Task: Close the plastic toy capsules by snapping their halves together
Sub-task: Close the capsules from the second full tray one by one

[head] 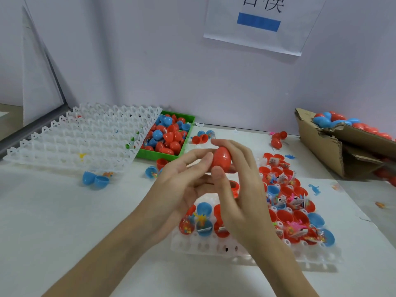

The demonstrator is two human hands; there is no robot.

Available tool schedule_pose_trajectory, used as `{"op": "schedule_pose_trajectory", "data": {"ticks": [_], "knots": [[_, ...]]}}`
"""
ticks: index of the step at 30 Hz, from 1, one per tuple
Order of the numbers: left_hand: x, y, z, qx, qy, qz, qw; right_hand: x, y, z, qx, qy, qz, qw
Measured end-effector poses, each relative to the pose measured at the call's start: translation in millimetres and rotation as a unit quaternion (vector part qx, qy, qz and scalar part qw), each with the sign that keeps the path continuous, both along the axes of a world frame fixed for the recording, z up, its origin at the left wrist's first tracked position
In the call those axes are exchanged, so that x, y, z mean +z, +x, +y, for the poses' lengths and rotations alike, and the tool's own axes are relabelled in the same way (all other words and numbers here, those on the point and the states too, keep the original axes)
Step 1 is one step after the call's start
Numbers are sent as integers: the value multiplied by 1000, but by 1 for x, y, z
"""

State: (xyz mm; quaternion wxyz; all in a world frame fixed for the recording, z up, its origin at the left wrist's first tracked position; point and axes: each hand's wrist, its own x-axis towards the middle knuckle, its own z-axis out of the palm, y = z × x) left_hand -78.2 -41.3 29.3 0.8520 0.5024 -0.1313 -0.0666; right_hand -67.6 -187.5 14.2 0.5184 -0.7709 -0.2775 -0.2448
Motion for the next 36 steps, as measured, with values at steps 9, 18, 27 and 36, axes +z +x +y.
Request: {"op": "schedule_pose_trajectory", "data": {"ticks": [9,18,27,36], "knots": [[-4,4,4,71,26,-55,996,5,0,-4,68,52,52,995],[-12,1,-4,109,57,-97,988,2,-1,-5,26,27,-28,999],[-14,4,-7,140,76,-67,985,3,5,-9,0,-3,-30,1000],[-16,10,0,133,30,19,990,0,5,-6,-26,-26,30,999]]}}
